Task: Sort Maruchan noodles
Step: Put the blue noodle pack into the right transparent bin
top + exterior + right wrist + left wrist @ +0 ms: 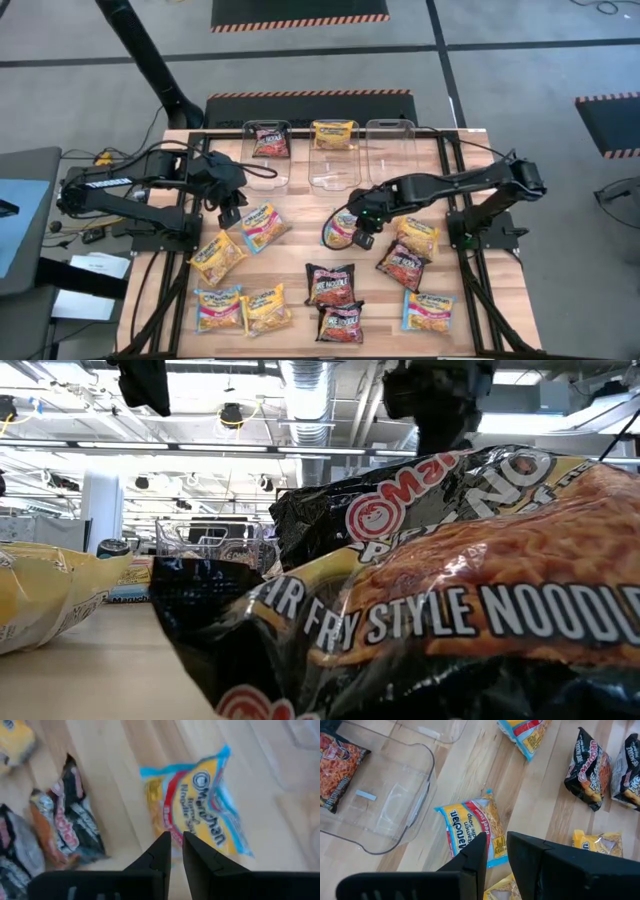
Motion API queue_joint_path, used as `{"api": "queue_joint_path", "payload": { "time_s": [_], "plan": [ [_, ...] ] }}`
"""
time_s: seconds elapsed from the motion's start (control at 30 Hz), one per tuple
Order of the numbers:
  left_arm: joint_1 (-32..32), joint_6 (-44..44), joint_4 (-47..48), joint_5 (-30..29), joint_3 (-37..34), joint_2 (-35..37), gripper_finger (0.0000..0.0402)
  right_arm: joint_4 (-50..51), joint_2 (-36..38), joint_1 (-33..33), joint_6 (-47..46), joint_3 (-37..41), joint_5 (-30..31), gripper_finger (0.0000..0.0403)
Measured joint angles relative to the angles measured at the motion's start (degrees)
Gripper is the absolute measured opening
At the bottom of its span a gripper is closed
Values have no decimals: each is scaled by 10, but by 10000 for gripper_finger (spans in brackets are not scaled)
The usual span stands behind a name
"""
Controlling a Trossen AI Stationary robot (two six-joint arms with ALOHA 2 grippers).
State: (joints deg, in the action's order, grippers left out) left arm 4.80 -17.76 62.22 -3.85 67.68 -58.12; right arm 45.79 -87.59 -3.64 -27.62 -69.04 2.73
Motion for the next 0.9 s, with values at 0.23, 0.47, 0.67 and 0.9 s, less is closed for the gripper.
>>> {"api": "queue_joint_path", "payload": {
  "time_s": [0.23,0.47,0.67,0.9],
  "plan": [
    [0,0,2,0,0,0,61,-20,-10,8,10,-2,-24,72],
    [0,0,4,0,0,0,61,-17,-14,15,7,-1,-28,72],
    [0,13,13,-25,0,0,61,-32,-17,14,1,-12,-27,72],
    [0,15,25,-45,0,0,61,-31,-17,14,0,-35,-26,72]
  ]
}}
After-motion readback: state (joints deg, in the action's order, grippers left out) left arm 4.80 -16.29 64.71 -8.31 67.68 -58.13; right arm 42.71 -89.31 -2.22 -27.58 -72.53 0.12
